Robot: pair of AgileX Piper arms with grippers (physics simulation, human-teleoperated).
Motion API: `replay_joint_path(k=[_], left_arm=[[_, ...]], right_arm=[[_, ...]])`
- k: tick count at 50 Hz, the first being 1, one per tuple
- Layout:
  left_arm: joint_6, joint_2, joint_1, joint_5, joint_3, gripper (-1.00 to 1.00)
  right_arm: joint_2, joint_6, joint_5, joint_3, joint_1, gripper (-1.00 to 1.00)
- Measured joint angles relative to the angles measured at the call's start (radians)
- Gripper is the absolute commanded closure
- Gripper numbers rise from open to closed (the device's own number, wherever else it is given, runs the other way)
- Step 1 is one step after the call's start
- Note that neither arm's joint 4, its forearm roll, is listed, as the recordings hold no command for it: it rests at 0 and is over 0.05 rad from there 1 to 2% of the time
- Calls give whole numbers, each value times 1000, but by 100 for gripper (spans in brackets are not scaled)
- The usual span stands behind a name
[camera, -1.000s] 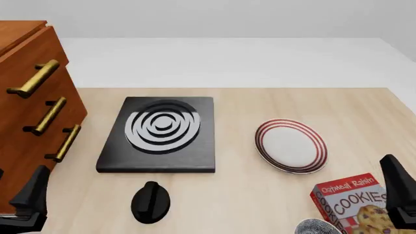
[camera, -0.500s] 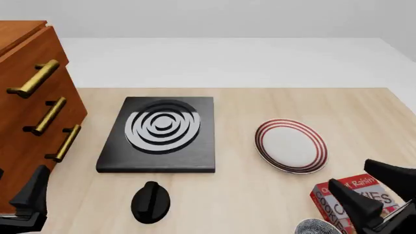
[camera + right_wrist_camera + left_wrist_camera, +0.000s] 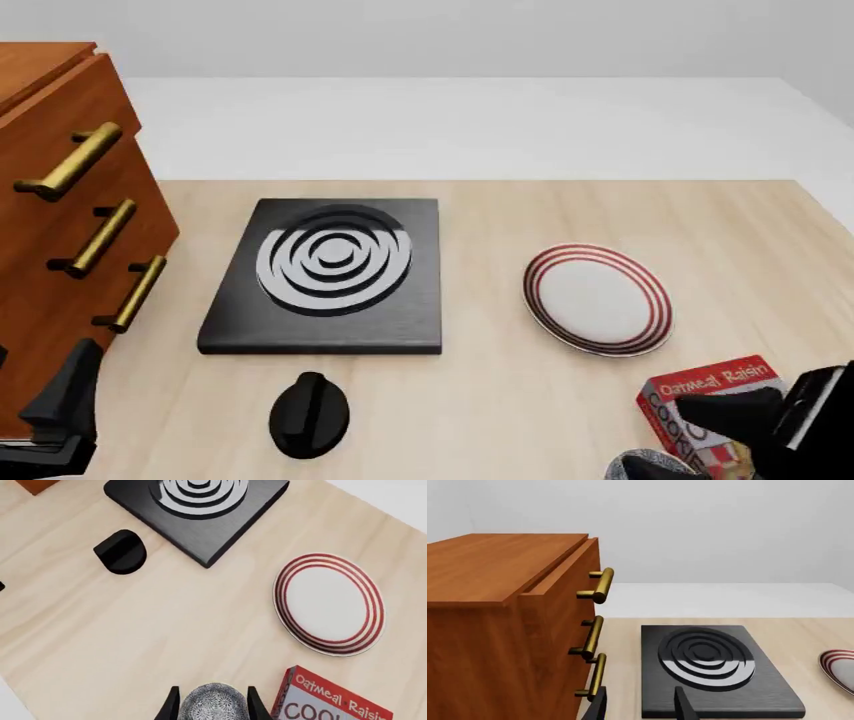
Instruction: Pick the akita bowl on the ramekin and place it on the plate.
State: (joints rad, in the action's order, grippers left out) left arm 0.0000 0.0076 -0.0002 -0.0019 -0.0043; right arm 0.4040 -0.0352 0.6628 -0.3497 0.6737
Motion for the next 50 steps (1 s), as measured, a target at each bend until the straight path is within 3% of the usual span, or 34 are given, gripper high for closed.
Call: replay_joint_path(k=[11, 17, 25, 36, 50], left_arm=[[0, 0, 0, 0, 0, -100], [0, 0, 0, 0, 0, -100], [0, 0, 0, 0, 0, -100], [0, 0, 0, 0, 0, -100], [0, 0, 0, 0, 0, -100]], right_arm=[[-18, -2, 277, -128, 90, -100], [8, 3, 342, -142, 143, -100], [77, 21, 331, -122, 215, -100], [176, 54, 221, -46, 287, -100], [234, 68, 132, 27, 310, -100]])
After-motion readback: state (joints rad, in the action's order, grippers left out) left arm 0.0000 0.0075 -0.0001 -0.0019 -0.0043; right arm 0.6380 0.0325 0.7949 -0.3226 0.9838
